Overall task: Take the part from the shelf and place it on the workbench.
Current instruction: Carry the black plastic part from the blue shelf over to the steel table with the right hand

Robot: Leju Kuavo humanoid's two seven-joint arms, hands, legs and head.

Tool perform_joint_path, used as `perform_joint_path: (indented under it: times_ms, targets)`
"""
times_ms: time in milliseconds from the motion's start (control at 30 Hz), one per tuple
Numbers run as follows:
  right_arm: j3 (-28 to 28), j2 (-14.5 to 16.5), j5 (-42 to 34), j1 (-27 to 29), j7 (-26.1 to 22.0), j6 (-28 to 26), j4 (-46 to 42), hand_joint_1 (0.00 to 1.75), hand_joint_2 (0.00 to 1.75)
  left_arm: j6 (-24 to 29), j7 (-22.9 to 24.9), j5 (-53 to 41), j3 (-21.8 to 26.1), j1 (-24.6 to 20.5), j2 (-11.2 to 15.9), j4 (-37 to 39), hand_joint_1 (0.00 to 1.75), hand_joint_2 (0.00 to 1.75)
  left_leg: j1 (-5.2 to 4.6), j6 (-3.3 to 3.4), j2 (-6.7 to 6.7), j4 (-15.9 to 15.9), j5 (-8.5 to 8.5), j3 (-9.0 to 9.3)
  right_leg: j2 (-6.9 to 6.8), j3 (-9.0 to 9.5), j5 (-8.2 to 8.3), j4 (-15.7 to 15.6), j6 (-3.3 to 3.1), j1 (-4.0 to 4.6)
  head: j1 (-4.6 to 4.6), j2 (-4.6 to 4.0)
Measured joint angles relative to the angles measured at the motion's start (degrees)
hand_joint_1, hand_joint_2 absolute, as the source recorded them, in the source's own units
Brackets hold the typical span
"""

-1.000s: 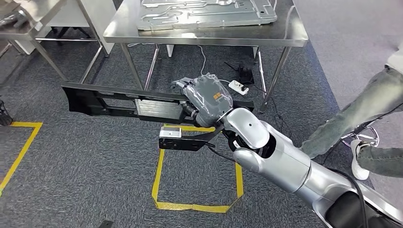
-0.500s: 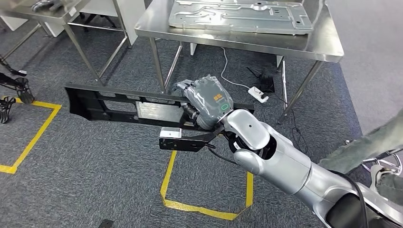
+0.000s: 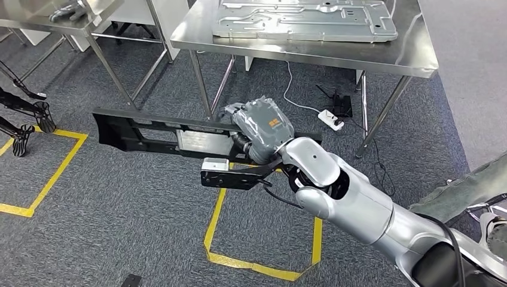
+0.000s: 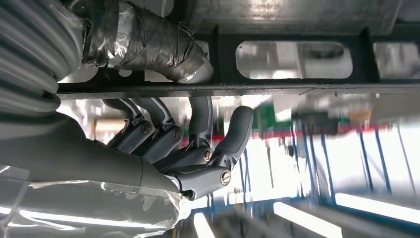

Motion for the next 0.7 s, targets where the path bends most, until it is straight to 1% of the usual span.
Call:
perform_joint_path:
  times_ms: [33, 67, 100, 133, 167, 200, 233, 267, 300, 333, 367, 400, 433, 467, 500, 533, 567, 600, 633, 667, 700]
  targets:
    - [0.04, -0.02, -1.93, 0.0, 0.22, 0.97, 0.0, 1.75, 1.75, 0.9, -0.63, 0.21, 0.01, 0.06, 0.0, 0.0, 0.0, 1.75, 0.0, 0.05, 0.02, 0.11, 0.67, -0.17, 0.0, 0.05, -0.04, 0.0, -0.04, 0.04, -0.01, 0.0]
    - [0.08, -0.04, -3.6, -0.01, 0.35, 1.6, -0.01, 1.75, 1.75, 1.6, -1.05, 0.32, 0.01, 0.09, 0.0, 0.0, 0.0, 1.75, -0.02, 0.22, 0.03, -2.14, 2.32, 0.82, 0.0, 0.14, -0.07, 0.01, -0.05, 0.08, -0.01, 0.0]
    - [0.11, -0.05, -4.75, -0.07, 0.41, 1.85, -0.04, 1.75, 1.75, 2.06, -1.3, 0.34, 0.02, 0.08, 0.02, 0.0, 0.0, 1.75, -0.06, 0.52, 0.07, -6.04, 4.43, 2.68, 0.01, 0.26, -0.14, 0.0, -0.01, 0.12, -0.02, 0.0]
    - [0.12, -0.05, -5.58, -0.21, 0.43, 1.85, -0.08, 1.75, 1.75, 2.34, -1.5, 0.29, 0.02, 0.05, 0.08, 0.0, 0.0, 1.75, -0.25, 0.92, 0.18, -10.05, 5.91, 4.73, 0.01, 0.31, -0.23, 0.02, 0.11, 0.25, 0.01, 0.0]
    - [0.12, -0.07, -6.07, -0.37, 0.43, 1.65, -0.11, 1.75, 1.75, 2.49, -1.66, 0.16, 0.03, -0.01, 0.14, 0.0, 0.0, 1.75, -0.44, 1.28, 0.26, -13.23, 6.85, 6.29, 0.0, 0.3, -0.29, 0.02, 0.28, 0.32, 0.02, 0.0]
    - [0.12, -0.11, -6.35, -0.51, 0.44, 1.38, -0.15, 1.75, 1.75, 2.63, -1.86, -0.08, 0.04, -0.06, 0.2, 0.0, 0.0, 1.75, -0.65, 1.57, 0.29, -15.09, 7.12, 7.2, -0.02, 0.26, -0.33, 0.01, 0.52, 0.36, 0.03, 0.0]
    - [0.12, -0.18, -6.48, -0.59, 0.5, 1.08, -0.16, 1.75, 1.75, 2.83, -2.05, -0.43, 0.04, -0.08, 0.24, 0.0, 0.0, 1.75, -0.83, 1.75, 0.28, -15.64, 6.87, 7.45, -0.07, 0.21, -0.35, -0.05, 0.79, 0.37, 0.05, 0.0]
    - [0.12, -0.26, -6.46, -0.6, 0.66, 0.86, -0.22, 1.75, 1.75, 3.14, -2.24, -0.87, 0.05, -0.07, 0.21, -0.01, 0.0, 1.75, -0.8, 1.89, 0.18, -15.86, 6.93, 7.47, -0.11, 0.28, -0.34, -0.15, 1.08, 0.32, 0.04, 0.0]
    - [0.12, -0.46, -6.25, -0.56, 0.92, 0.75, -0.33, 1.75, 1.75, 3.55, -2.37, -1.39, 0.04, -0.03, 0.14, -0.01, 0.0, 1.75, -0.67, 2.09, 0.16, -16.16, 7.05, 7.71, -0.14, 0.33, -0.5, -0.04, 1.42, 0.3, 0.07, 0.01]
    - [0.12, -0.73, -5.89, -0.53, 1.28, 0.73, -0.51, 1.75, 1.75, 3.94, -2.4, -1.97, 0.04, 0.01, 0.05, -0.02, 0.0, 1.75, -0.5, 2.3, 0.15, -16.5, 7.17, 7.99, -0.14, 0.17, -1.0, 0.58, 1.77, 0.31, 0.12, 0.01]
    - [0.12, -1.03, -5.4, -0.51, 1.67, 0.76, -0.74, 1.75, 1.75, 4.22, -2.38, -2.53, 0.03, 0.02, -0.05, -0.02, 0.0, 1.75, -0.33, 2.61, 0.17, -16.84, 7.29, 8.28, -0.11, -0.52, -2.04, 2.23, 2.08, 0.32, 0.2, 0.01]
    - [0.12, -1.41, -4.85, -0.44, 2.01, 0.81, -0.92, 1.75, 1.75, 4.37, -2.33, -3.02, 0.01, 0.02, -0.16, -0.02, 0.0, 1.75, -0.23, 2.85, 0.19, -17.03, 7.35, 8.47, -0.07, -1.88, -3.57, 5.08, 2.33, 0.29, 0.27, 0.01]
    - [0.12, -1.69, -4.38, -0.3, 2.26, 0.84, -1.06, 1.75, 1.75, 4.42, -2.26, -3.42, -0.01, 0.0, -0.25, -0.02, 0.0, 1.75, -0.24, 3.04, 0.17, -17.05, 7.31, 8.51, -0.05, -3.74, -5.29, 8.72, 2.5, 0.28, 0.33, 0.0]
    - [0.12, -1.93, -4.02, -0.05, 2.43, 0.86, -1.12, 1.75, 1.75, 4.42, -2.17, -3.66, -0.02, -0.01, -0.32, -0.02, 0.0, 1.75, -0.25, 3.19, 0.15, -17.0, 7.25, 8.51, -0.04, -5.67, -6.65, 12.32, 2.62, 0.25, 0.36, 0.01]
    - [0.12, -2.15, -3.76, 0.28, 2.51, 0.86, -1.12, 1.75, 1.75, 4.42, -2.07, -3.79, -0.03, 0.01, -0.39, -0.02, 0.0, 1.75, -0.26, 3.21, 0.12, -16.94, 7.18, 8.51, -0.05, -7.07, -7.13, 14.72, 2.71, 0.22, 0.36, 0.01]
    - [0.12, -2.31, -3.59, 0.59, 2.52, 0.85, -1.11, 1.75, 1.75, 4.41, -1.95, -3.85, -0.04, 0.03, -0.49, -0.02, 0.0, 1.75, -0.26, 3.22, 0.06, -16.84, 7.08, 8.52, -0.05, -7.53, -6.51, 15.15, 2.76, 0.17, 0.37, 0.01]
    - [0.12, -2.45, -3.44, 0.8, 2.49, 0.83, -1.11, 1.75, 1.75, 4.4, -1.84, -3.85, -0.04, 0.04, -0.6, -0.02, 0.0, 1.75, -0.26, 3.16, -0.03, -16.68, 6.96, 8.53, -0.05, -6.83, -4.89, 13.3, 2.74, 0.09, 0.37, 0.01]
    - [0.12, -2.56, -3.34, 0.87, 2.44, 0.8, -1.11, 1.75, 1.75, 4.38, -1.76, -3.85, -0.04, 0.04, -0.73, -0.03, 0.0, 1.75, -0.26, 3.04, -0.12, -16.45, 6.77, 8.55, -0.04, -5.16, -2.69, 9.63, 2.67, 0.01, 0.38, 0.0]
    - [0.12, -2.65, -3.26, 0.86, 2.38, 0.77, -1.11, 1.75, 1.75, 4.36, -1.73, -3.86, -0.04, 0.03, -0.87, -0.05, 0.0, 1.75, -0.32, 2.84, -0.21, -16.16, 6.55, 8.49, 0.0, -3.3, -1.15, 5.82, 2.53, 0.0, 0.37, 0.0]
    - [0.12, -2.7, -3.2, 0.83, 2.31, 0.74, -1.15, 1.75, 1.75, 4.32, -1.74, -3.88, -0.04, 0.02, -0.98, -0.07, 0.0, 1.75, -0.4, 2.61, -0.29, -15.83, 6.34, 8.37, 0.05, -1.79, -0.07, 2.72, 2.3, 0.02, 0.34, 0.0]
    - [0.12, -2.73, -3.16, 0.83, 2.25, 0.7, -1.19, 1.75, 1.75, 4.28, -1.79, -3.92, -0.05, 0.0, -1.07, -0.08, 0.0, 1.75, -0.47, 2.36, -0.34, -15.61, 6.21, 8.23, 0.09, -0.91, 0.31, 0.92, 2.05, 0.1, 0.32, 0.0]
